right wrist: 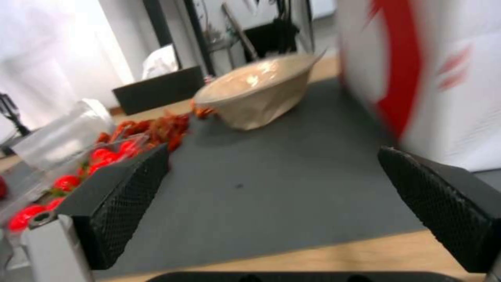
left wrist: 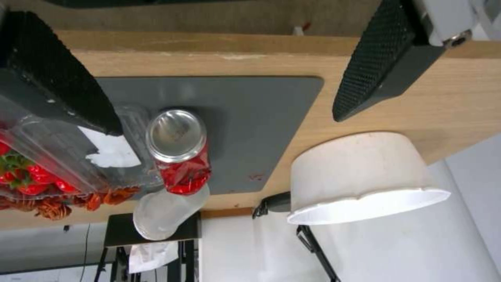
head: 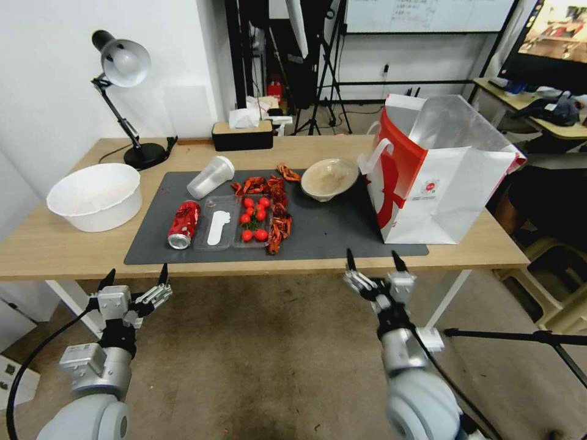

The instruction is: Pick up the trash from the table and place it into the takeout bag.

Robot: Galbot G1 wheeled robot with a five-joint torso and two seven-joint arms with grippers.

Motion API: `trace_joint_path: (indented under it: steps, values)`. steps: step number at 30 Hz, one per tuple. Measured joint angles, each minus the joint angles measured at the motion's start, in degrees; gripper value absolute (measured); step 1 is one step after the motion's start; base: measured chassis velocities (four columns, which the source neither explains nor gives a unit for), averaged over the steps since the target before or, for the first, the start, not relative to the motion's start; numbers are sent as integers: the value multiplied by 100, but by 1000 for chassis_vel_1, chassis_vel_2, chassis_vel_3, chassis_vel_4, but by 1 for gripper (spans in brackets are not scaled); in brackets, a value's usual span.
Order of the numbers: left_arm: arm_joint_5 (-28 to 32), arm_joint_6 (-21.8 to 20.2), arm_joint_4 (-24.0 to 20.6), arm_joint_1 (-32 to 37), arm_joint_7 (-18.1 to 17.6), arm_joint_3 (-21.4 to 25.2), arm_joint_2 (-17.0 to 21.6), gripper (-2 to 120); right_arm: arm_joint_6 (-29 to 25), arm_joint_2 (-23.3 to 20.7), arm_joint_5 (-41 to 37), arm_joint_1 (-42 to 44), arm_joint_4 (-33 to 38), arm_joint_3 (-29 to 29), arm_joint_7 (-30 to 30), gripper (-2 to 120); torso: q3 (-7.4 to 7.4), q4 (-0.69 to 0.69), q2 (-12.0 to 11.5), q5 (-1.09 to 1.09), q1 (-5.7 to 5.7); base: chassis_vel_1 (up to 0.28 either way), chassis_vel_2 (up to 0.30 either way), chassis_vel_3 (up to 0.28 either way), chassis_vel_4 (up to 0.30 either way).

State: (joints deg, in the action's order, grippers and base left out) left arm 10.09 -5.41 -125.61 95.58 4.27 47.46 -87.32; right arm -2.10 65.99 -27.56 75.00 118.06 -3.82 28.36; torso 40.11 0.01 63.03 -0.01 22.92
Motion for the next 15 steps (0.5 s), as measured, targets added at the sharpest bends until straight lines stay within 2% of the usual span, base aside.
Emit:
trace_joint_path:
  steps: [2,3,6,15]
  values:
    - [-7,0,-12,5,1,8,-7,100,135,108,-739,-734,-436,352,147,100,0,-1,-1,1,0,0,0,0,0]
    - [-7,0,-12,5,1,8,-7,100,135,108,-739,-734,-436,352,147,100,0,-1,-1,1,0,0,0,0,0]
    - [-16,0,-26,11,0,37,-30,100,260,256,-1565,-1528,-831,631,359,100,1,1,-1,-1,0,0,0,0,0]
    - [-34,3,-37,38,1,91,-72,100,424,548,-2815,-2700,-1431,734,838,100,0,0,-1,0,0,0,0,0,0]
